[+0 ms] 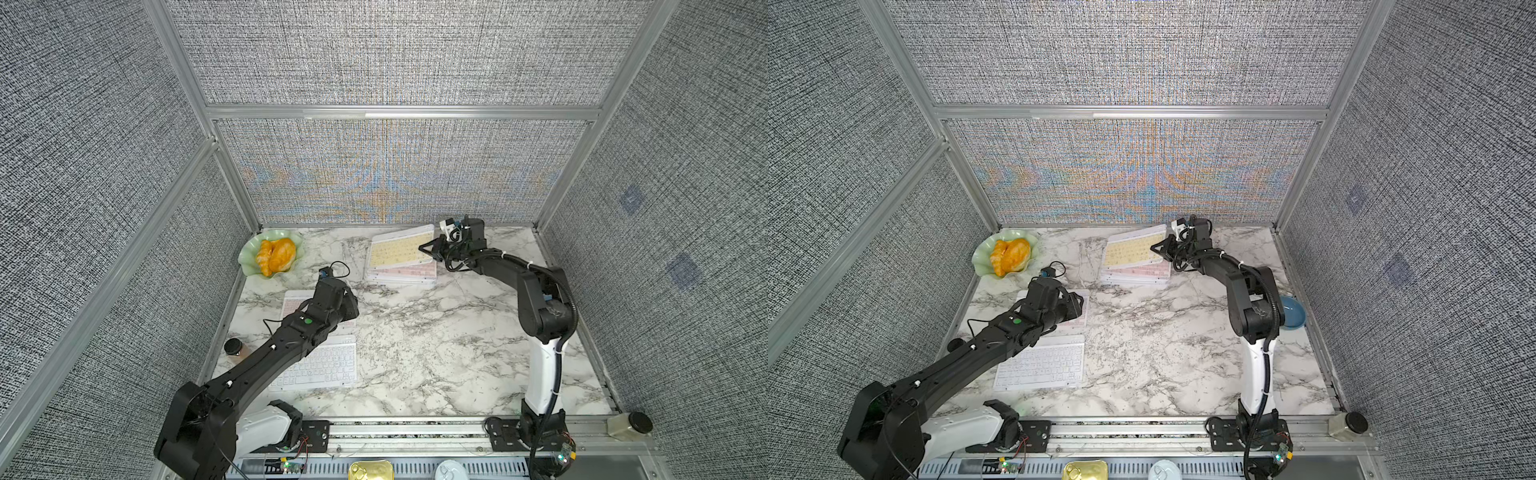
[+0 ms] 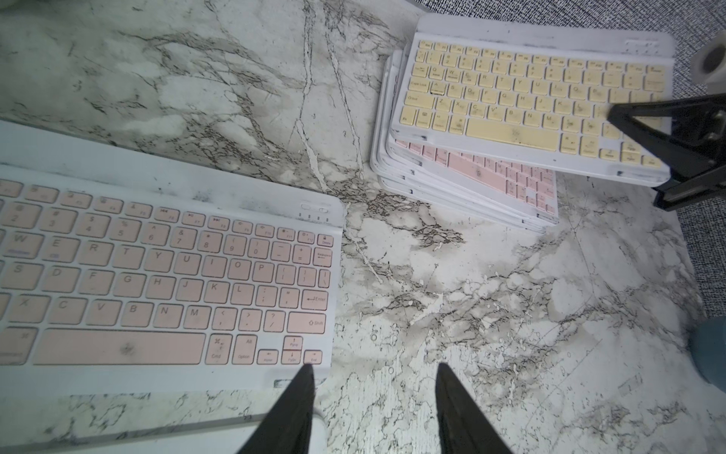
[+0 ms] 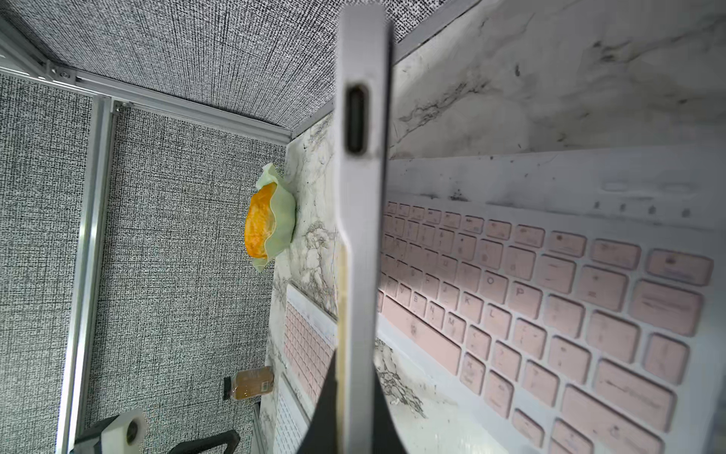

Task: Stack the numeric keypads
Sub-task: Place the numeric keypad at the numeric keypad.

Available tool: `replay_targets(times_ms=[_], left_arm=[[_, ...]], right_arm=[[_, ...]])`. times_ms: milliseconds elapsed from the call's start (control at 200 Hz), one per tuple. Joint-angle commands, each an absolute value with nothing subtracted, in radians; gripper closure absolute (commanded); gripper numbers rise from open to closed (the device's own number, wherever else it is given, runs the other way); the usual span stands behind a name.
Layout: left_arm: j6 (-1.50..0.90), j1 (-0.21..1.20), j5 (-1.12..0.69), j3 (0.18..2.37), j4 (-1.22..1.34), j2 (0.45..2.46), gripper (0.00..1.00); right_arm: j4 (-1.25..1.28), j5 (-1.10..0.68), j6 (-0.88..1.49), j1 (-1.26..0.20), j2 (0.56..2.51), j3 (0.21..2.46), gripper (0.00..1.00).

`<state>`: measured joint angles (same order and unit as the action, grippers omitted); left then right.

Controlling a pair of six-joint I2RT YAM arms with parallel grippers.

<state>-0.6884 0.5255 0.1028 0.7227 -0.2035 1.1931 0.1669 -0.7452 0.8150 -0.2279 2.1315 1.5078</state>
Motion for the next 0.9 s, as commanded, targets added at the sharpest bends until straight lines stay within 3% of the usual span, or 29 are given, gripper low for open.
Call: replay_targets(times_ms=[0, 185, 625, 896], left_arm=[[-0.687, 0.523, 0.102, 0.724, -0.181, 1.202, 0.49], [-0.686, 0.522, 0.097, 0.727, -0.18, 1.212, 0.49], [-0.69, 0.522, 0.09, 0.715, -0.175, 1.216, 0.49], [-0.695, 0.522, 0.086, 0.706, -0.168, 1.217, 0.49]], right_arm=[[0.199, -0.782, 0.833, -0.218, 2.134, 1.502, 1.0], [0.175, -0.797, 0.83, -0.201, 2.159, 1.51, 1.0], [0.006, -0.722, 0.755, -0.193, 2.202, 1.571, 0.78], [-0.056, -0.673, 0.717, -0.193, 2.205, 1.586, 0.71]])
